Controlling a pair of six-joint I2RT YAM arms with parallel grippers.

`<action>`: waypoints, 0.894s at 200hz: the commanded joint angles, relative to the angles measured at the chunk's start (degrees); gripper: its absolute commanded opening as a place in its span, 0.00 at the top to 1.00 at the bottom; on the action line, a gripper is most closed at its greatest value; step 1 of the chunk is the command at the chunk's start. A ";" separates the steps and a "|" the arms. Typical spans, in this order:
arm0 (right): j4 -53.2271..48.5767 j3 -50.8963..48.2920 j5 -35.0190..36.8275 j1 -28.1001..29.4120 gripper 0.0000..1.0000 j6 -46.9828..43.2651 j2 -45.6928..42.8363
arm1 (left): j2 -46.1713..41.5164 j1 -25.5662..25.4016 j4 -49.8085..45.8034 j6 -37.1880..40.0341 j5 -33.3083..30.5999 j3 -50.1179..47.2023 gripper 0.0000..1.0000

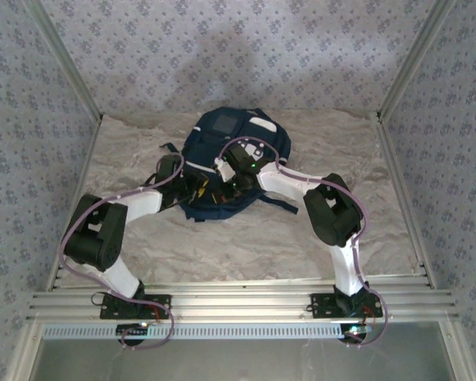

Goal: Pack books, pencil case, and school supplies into a backpack

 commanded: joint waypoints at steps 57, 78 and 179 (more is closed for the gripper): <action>-10.40 -5.70 4.31 -5.89 1.00 -12.80 -6.58 | 1.38 1.57 -3.70 6.11 0.26 2.19 1.00; -11.93 -9.96 4.60 -9.44 1.00 -13.78 -10.14 | 1.48 2.57 -4.80 7.50 0.63 2.53 1.00; -13.34 -7.83 7.84 -15.33 1.00 -18.48 -12.47 | 0.51 2.88 -7.65 10.10 2.98 4.85 1.00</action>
